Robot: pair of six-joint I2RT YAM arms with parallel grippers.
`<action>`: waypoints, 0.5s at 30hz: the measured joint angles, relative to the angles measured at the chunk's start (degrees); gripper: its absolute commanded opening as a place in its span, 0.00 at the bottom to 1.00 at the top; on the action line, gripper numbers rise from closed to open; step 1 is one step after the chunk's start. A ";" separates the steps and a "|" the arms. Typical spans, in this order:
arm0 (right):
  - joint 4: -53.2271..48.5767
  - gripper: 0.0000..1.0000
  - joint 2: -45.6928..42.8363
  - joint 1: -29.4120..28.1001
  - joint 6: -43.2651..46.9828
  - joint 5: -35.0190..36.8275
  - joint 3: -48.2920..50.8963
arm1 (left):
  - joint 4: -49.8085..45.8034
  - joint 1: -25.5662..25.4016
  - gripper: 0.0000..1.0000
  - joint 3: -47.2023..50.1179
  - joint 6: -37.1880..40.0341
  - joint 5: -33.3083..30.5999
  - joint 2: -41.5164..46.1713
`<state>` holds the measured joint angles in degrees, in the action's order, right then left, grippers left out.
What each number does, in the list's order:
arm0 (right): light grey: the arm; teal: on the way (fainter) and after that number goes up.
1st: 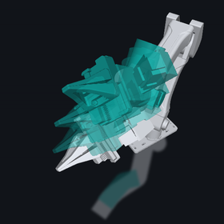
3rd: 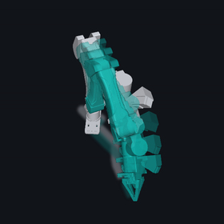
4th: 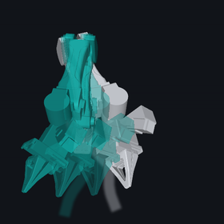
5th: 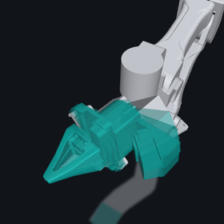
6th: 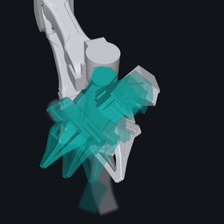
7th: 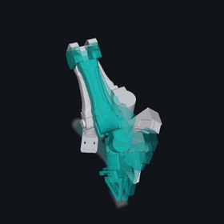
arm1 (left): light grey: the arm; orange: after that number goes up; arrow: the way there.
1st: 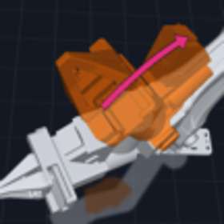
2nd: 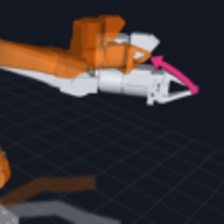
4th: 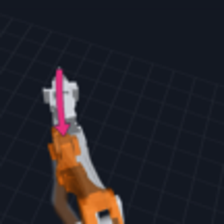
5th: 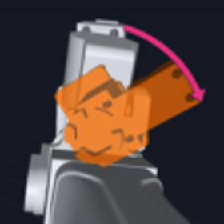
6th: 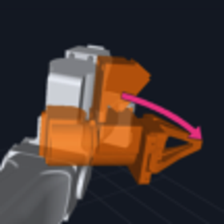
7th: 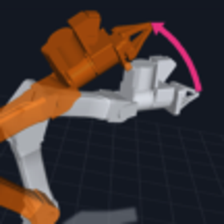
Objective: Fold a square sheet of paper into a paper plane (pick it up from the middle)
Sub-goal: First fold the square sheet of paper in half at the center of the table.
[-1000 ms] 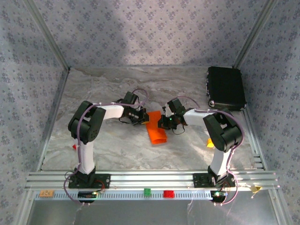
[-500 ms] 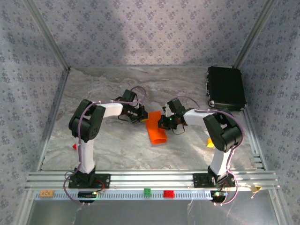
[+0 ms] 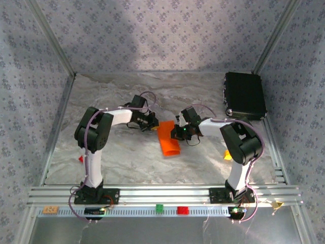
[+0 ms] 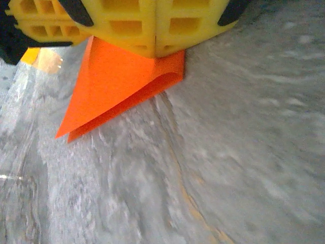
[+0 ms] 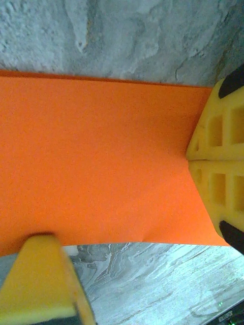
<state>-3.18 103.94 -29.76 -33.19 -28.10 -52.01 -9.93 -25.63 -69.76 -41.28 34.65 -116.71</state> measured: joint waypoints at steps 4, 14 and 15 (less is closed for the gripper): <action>0.24 0.00 0.00 0.00 0.00 0.22 0.00 | -0.57 0.83 0.00 -1.36 -1.03 -0.15 -0.81; 0.46 0.00 0.00 0.00 0.00 0.44 0.02 | -1.60 0.87 0.00 -2.91 -3.02 -0.94 -1.57; 0.48 0.00 0.00 0.00 0.00 0.46 0.02 | -1.86 0.87 0.00 -3.08 -3.19 -1.07 -1.60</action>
<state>-2.70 103.94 -29.76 -33.19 -27.64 -51.99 -11.79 -24.75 -72.84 -44.47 33.58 -118.30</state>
